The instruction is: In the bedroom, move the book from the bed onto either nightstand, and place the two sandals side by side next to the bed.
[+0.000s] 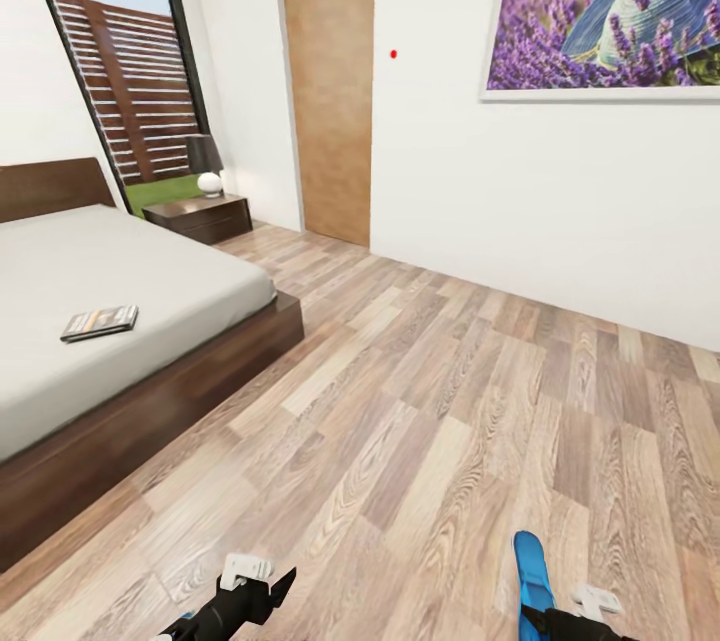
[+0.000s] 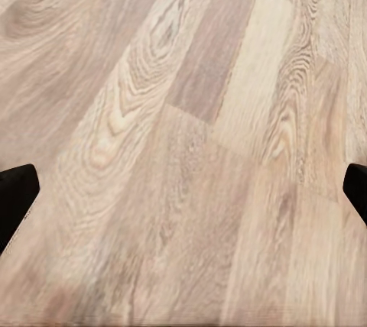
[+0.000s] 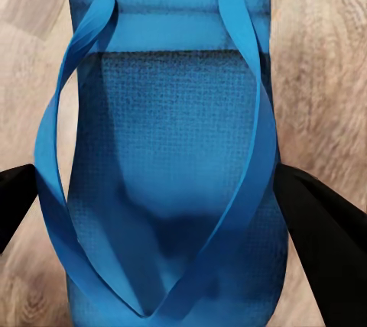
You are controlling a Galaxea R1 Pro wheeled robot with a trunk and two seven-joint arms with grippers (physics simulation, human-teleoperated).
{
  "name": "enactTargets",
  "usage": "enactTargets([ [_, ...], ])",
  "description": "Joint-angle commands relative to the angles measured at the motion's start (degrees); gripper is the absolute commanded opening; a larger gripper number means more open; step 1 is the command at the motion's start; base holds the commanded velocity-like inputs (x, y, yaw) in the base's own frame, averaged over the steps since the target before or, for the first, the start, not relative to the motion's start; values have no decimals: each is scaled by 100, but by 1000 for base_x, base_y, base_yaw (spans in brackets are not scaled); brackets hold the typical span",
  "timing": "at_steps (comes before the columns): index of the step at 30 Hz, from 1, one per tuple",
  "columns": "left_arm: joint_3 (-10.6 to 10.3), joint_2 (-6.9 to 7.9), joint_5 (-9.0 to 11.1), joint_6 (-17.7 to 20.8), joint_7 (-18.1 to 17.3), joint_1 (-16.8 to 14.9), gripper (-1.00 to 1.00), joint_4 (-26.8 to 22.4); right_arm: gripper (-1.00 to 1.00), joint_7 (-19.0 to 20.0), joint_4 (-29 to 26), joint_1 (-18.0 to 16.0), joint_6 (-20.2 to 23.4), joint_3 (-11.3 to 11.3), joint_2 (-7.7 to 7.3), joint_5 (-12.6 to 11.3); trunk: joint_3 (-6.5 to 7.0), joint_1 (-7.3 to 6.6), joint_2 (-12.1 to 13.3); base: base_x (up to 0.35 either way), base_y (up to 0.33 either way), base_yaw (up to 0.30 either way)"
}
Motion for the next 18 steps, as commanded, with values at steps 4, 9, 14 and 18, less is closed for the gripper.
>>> enactTargets([
  [4, 7, -1, 46, 4, -35, -5, 100, 7, -100, 24, 0, -1, 12, -9, -2, -30, -5, -1, -2, 0, 0, 276],
  [9, 7, -1, 46, 4, -35, -5, 100, 8, -100, 24, 0, -1, 13, -9, -2, -30, -5, -1, -2, 0, 0, 272],
  [14, 7, -1, 46, 4, -35, -5, 100, 8, -100, 24, 0, -1, 12, -9, -2, -30, -5, -1, -2, 0, 0, 268],
  [18, 7, -1, 46, 4, -35, -5, 100, 5, -100, 26, 0, -1, 12, -9, -2, -27, -5, -1, -2, 0, 0, 264],
])
